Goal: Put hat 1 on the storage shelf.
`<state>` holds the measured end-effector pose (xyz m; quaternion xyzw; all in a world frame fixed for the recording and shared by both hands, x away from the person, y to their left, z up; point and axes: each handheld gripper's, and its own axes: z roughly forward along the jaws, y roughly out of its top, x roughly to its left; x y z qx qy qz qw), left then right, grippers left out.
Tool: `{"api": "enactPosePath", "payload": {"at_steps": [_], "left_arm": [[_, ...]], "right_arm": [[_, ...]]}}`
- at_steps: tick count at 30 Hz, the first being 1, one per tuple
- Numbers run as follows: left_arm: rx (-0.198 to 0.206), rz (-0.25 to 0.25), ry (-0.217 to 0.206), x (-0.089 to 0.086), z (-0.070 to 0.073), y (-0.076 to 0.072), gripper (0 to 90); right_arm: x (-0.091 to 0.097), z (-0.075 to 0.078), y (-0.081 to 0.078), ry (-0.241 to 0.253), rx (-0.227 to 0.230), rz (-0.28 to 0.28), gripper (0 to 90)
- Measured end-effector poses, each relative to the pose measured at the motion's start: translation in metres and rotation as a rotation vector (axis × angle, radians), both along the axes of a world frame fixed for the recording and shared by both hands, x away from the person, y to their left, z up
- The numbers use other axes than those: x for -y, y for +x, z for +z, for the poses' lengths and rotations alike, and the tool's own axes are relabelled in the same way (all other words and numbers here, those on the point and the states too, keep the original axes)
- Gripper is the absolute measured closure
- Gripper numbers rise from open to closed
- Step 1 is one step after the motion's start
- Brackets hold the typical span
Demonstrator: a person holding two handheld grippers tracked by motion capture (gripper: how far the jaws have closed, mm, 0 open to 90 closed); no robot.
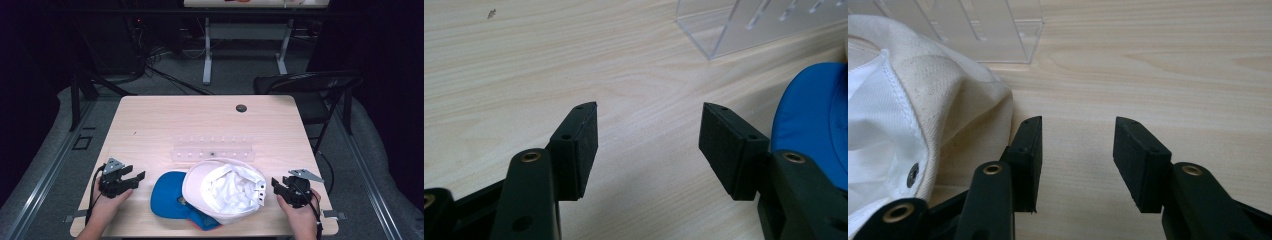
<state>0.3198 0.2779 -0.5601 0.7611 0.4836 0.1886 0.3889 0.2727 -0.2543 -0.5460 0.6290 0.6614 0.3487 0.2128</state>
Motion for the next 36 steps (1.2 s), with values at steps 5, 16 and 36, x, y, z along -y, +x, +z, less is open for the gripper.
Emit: {"api": "enactPosePath", "payload": {"at_steps": [5, 16, 36], "left_arm": [[0.024, -0.01, 0.008, 0.001, 0.002, -0.001, 43.6], [0.035, -0.02, 0.011, 0.004, 0.004, 0.0, 45.2], [0.009, -0.043, 0.044, 0.01, 0.001, 0.0, 45.4]], "right_arm": [[-0.002, -0.001, -0.001, 0.026, -0.01, 0.007, 56.2], [-0.012, 0.011, -0.004, 0.033, -0.065, 0.017, 58.9], [-0.001, 0.047, -0.001, 0.103, -0.272, 0.088, 57.2]]}}
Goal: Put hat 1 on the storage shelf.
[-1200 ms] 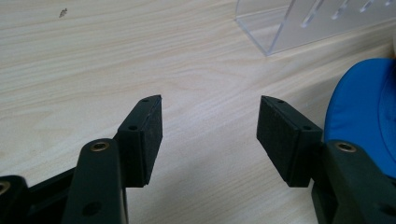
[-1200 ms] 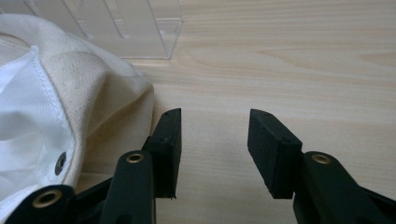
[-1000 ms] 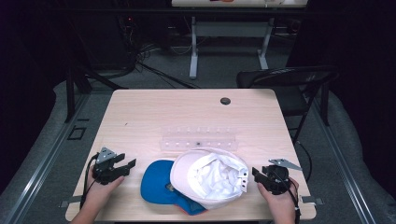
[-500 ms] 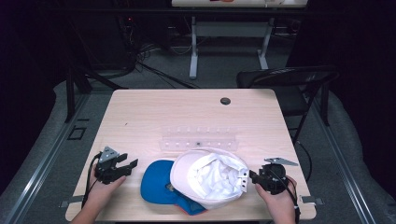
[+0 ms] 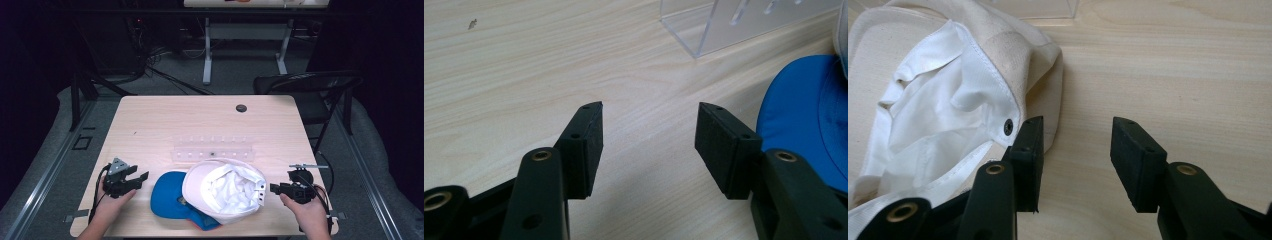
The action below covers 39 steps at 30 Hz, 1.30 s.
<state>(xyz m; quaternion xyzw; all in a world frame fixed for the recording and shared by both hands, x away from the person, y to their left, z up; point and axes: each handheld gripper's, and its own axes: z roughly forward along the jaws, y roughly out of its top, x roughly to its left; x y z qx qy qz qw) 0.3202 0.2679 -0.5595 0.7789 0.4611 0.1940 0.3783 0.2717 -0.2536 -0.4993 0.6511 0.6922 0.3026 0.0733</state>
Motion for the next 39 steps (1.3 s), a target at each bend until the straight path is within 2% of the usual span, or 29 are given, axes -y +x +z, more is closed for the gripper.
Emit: {"api": "enactPosePath", "payload": {"at_steps": [5, 8, 15, 17, 21, 24, 28, 32, 39], "left_arm": [[0.004, 0.005, -0.007, 0.0, 0.0, 0.0, 45.4], [0.006, 0.005, -0.012, -0.001, 0.0, 0.0, 45.4], [0.002, -0.002, -0.002, 0.0, -0.001, 0.0, 45.4], [0.001, -0.003, -0.002, 0.0, 0.0, -0.001, 45.4], [0.0, -0.002, -0.001, 0.0, 0.0, -0.001, 45.4], [0.003, 0.001, -0.002, 0.0, -0.001, 0.0, 45.4], [0.002, 0.001, 0.002, 0.001, -0.001, 0.0, 45.4], [0.009, -0.007, 0.029, 0.003, -0.001, -0.002, 45.4], [0.008, -0.008, 0.028, 0.004, -0.001, -0.001, 45.4]], "right_arm": [[0.0, 0.007, 0.0, 0.034, -0.026, 0.022, 57.0], [-0.001, 0.008, 0.001, 0.038, -0.048, 0.035, 56.6], [-0.004, 0.012, 0.002, 0.124, -0.088, 0.052, 54.4], [-0.005, 0.009, 0.003, 0.129, -0.103, 0.046, 54.1], [-0.006, 0.002, 0.005, 0.172, -0.149, 0.04, 53.6], [-0.008, -0.004, 0.006, 0.2, -0.167, 0.02, 53.5], [-0.01, -0.011, 0.007, 0.262, -0.204, 0.014, 52.1], [-0.009, -0.017, 0.009, 0.333, -0.234, 0.017, 51.2], [-0.016, -0.028, 0.01, 0.356, -0.271, 0.023, 50.4]]}}
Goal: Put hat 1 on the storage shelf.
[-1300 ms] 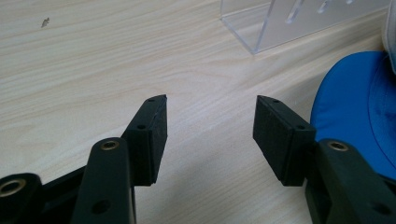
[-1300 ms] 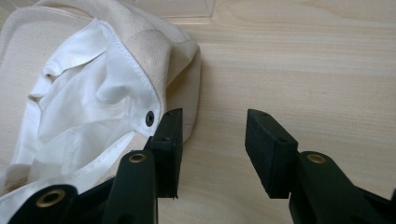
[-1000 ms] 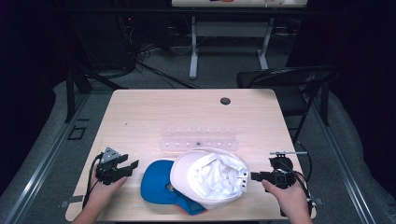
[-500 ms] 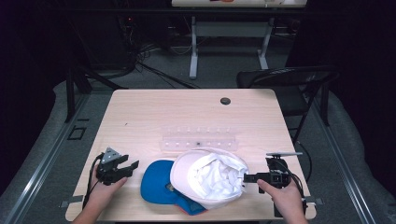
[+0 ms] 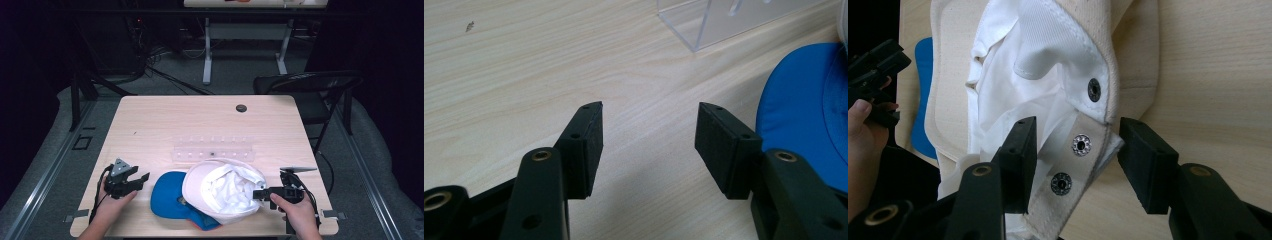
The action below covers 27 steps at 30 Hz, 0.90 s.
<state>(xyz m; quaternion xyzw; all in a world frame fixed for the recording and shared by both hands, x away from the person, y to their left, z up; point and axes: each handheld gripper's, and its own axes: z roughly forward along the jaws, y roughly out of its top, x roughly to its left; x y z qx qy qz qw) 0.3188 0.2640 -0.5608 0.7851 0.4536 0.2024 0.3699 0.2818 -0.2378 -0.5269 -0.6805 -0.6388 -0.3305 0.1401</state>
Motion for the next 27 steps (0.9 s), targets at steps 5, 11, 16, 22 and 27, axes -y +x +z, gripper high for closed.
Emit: {"api": "enactPosePath", "payload": {"at_steps": [5, 11, 16, 22, 27], "left_arm": [[0.002, 0.005, -0.003, 0.0, 0.0, 0.0, 45.3], [0.002, 0.003, 0.002, -0.001, 0.0, 0.0, 45.4], [0.002, 0.005, -0.002, -0.001, 0.0, 0.0, 45.4], [0.002, 0.005, 0.001, -0.001, 0.0, 0.0, 45.4], [0.002, 0.005, 0.002, -0.001, 0.0, 0.0, 45.4]], "right_arm": [[-0.003, -0.005, 0.001, 0.033, -0.011, 0.002, 49.8], [-0.003, 0.0, 0.0, 0.064, 0.009, -0.014, 51.4], [-0.002, 0.012, -0.001, 0.048, 0.037, -0.026, 58.8], [-0.006, 0.016, 0.002, 0.01, 0.03, -0.012, 69.9], [-0.01, 0.015, 0.005, -0.009, 0.022, 0.003, 78.5]]}}
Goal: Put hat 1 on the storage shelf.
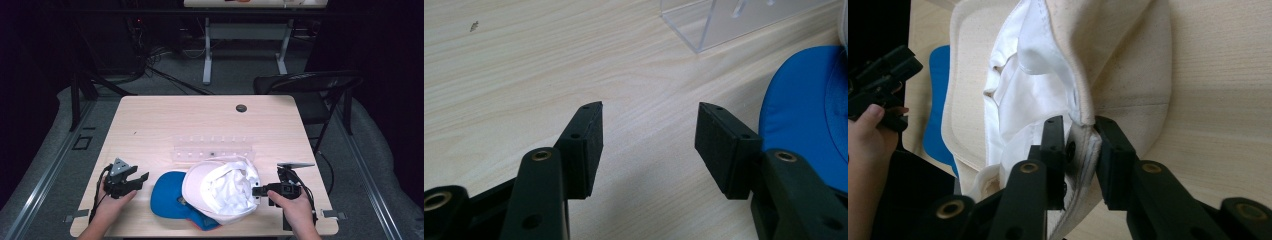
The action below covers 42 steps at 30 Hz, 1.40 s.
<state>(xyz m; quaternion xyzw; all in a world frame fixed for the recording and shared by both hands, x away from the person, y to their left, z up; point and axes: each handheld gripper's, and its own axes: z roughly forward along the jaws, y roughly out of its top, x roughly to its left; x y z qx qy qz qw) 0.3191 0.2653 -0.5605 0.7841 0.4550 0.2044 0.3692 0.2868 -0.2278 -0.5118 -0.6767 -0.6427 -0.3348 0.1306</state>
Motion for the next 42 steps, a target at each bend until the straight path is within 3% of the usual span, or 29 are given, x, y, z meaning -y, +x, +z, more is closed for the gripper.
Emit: {"api": "enactPosePath", "payload": {"at_steps": [5, 12, 20, 22, 27, 36, 42], "left_arm": [[0.0, 0.004, -0.005, 0.0, 0.0, 0.0, 45.4], [-0.002, 0.005, -0.001, -0.001, -0.001, 0.001, 45.4], [-0.003, 0.006, -0.002, -0.001, -0.001, 0.001, 45.4], [-0.003, 0.007, -0.002, -0.001, -0.001, 0.001, 45.4], [-0.003, 0.007, -0.003, -0.002, -0.001, 0.001, 45.4], [-0.003, 0.008, -0.006, -0.002, -0.001, 0.001, 45.4], [-0.002, 0.009, -0.006, -0.002, -0.001, 0.001, 45.4]], "right_arm": [[-0.006, 0.002, 0.003, -0.037, -0.016, 0.04, 80.6], [-0.012, 0.01, 0.007, -0.138, -0.018, 0.085, 81.4], [-0.01, 0.022, 0.017, -0.219, -0.035, 0.073, 81.5], [-0.011, 0.026, 0.019, -0.229, -0.042, 0.046, 81.5], [-0.009, 0.036, 0.029, -0.272, -0.065, 0.064, 81.6], [-0.02, 0.062, 0.04, -0.35, -0.035, 0.082, 81.6], [-0.024, 0.081, 0.044, -0.392, -0.044, 0.102, 81.7]]}}
